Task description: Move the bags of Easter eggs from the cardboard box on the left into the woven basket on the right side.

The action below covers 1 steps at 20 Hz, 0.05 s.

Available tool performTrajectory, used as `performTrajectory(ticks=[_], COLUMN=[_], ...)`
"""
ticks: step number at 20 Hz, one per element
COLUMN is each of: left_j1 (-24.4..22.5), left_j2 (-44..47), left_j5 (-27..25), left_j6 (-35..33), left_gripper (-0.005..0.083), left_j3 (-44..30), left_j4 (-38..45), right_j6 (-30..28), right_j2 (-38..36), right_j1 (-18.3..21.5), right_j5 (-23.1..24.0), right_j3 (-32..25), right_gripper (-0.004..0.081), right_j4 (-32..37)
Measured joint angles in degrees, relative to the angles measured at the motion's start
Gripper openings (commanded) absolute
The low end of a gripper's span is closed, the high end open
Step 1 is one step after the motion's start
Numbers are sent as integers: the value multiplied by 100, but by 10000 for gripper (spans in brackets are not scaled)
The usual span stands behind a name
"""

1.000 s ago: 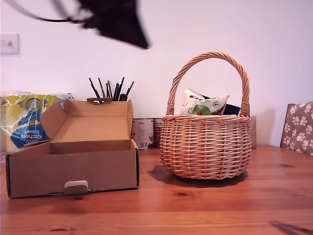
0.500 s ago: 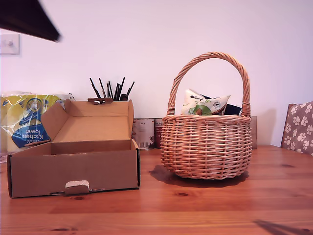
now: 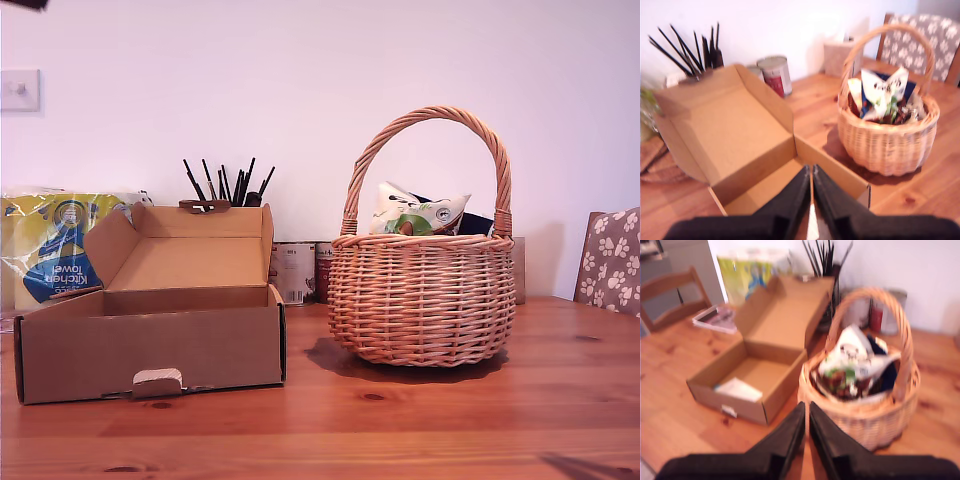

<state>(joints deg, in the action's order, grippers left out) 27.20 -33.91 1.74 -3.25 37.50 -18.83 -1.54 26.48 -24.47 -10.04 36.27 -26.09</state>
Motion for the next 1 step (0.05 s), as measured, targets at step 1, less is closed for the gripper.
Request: performTrajectory(ticks=[1], left_j1=[0], left_j2=[-17], left_j5=[0], left_j6=[0], left_gripper=[-19], left_j3=[0], left_j4=[-11], right_j6=[0], right_j2=[0], right_j1=[0], right_j5=[0], right_j3=[0], right_gripper=[-10], right_j4=[-103])
